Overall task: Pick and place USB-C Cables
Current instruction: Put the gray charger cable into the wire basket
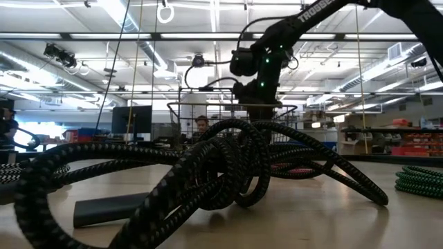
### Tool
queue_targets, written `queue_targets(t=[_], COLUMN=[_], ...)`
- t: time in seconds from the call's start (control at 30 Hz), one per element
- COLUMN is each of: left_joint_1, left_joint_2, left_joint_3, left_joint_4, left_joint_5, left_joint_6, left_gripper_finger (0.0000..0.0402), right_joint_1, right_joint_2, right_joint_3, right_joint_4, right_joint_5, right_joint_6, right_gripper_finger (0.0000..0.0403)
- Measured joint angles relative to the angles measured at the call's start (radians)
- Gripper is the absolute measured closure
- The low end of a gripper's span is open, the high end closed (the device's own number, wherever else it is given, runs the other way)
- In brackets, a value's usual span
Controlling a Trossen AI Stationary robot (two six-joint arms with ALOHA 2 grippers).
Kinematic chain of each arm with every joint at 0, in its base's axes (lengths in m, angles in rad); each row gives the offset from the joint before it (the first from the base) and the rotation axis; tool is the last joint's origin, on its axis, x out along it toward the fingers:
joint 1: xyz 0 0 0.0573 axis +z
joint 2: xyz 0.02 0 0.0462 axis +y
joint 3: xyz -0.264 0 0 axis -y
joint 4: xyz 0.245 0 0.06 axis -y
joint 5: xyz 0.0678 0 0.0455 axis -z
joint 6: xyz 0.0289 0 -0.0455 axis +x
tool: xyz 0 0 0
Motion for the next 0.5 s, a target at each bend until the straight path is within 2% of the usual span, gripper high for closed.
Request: queue_targets(t=[0.17, 0.33, 0.5], left_joint_1=[0.000, 0.007, 0.011], left_joint_2=[0.000, 0.011, 0.011], left_joint_3=[0.000, -0.029, -0.185], left_joint_4=[0.000, 0.000, 0.001], left_joint_5=[0.000, 0.002, 0.146], left_joint_6=[0.000, -0.046, -0.132], left_gripper_finger=[0.0221, 0.0221, 0.0221], right_joint_1=[0.025, 0.066, 0.117], right_joint_2=[-0.089, -0.230, -0.404], right_joint_3=[0.001, 0.001, 0.002], right_joint_4=[0.005, 0.020, 0.039], right_joint_5=[0.003, -0.001, -0.003], right_joint_6=[-0.004, -0.004, -0.003], right_gripper_finger=[0.0221, 0.0220, 0.0220])
